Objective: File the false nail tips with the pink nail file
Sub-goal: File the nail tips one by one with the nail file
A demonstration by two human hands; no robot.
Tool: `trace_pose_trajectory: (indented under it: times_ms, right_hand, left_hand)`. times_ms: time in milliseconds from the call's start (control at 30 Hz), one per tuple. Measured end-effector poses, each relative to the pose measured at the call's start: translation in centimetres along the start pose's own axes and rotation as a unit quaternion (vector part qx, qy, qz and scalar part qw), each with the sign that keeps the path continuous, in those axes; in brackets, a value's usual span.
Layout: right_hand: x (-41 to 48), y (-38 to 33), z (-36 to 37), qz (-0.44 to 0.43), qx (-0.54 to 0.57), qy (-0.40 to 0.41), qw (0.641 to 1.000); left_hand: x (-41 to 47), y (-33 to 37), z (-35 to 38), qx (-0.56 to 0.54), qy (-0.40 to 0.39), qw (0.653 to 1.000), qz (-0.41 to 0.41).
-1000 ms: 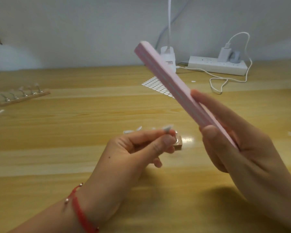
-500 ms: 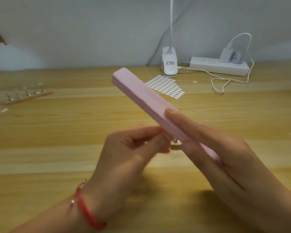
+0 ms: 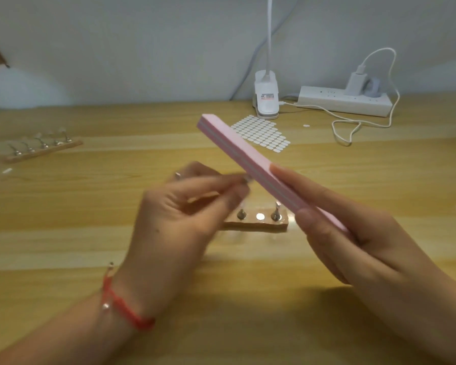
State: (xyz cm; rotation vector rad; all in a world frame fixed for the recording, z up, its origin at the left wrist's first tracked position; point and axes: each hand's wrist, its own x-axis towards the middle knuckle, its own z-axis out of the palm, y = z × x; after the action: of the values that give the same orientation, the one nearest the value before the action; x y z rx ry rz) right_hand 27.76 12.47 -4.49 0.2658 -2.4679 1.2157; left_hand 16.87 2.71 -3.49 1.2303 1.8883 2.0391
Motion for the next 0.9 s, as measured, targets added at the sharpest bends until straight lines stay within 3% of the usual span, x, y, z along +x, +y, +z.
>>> trace_pose_trajectory:
  times_ms: [67,133,300,400,500,633,733,900]
  right_hand:
    - [-2.0,-0.3,-3.1,0.119,0.051,0.082,0.988]
    - [-1.9,0.6,-4.0,0.089,0.04,0.123,0.988]
    - [-2.3,2.4,-3.6,0.056,0.118,0.11,0.985]
    - [-2.0,2.2,-3.5,0.074,0.095,0.099,0.988]
    - [-2.3,2.0,-3.6,0.075,0.089,0.107,0.987]
    - [-2.1,1.4,-3.5,0.08,0.043,0.091,0.992]
    - [-2.3,1.0,-3.5,0.072,0.021,0.095,0.993]
    - [-2.1,0.6,-3.5,0.069,0.041,0.098,0.992]
  left_hand:
    - [0.0,0.1,-0.2,0.021,0.003,1.0,0.015]
    - [-0.3,0.3,0.1,0.072,-0.033,0.996,0.039]
    - [-0.1,0.3,-0.1,0.092,-0.014,0.994,0.064]
    - [-0.4,0.5,0.2,0.115,-0.049,0.989,0.08]
    - [-0.1,0.2,-0.3,0.106,-0.01,0.992,0.067]
    - [-0.5,0.4,0.3,0.121,-0.055,0.989,0.07]
    - [-0.1,0.2,-0.2,0.107,-0.013,0.993,0.057]
    - [-0.3,0.3,0.0,0.097,-0.048,0.992,0.059]
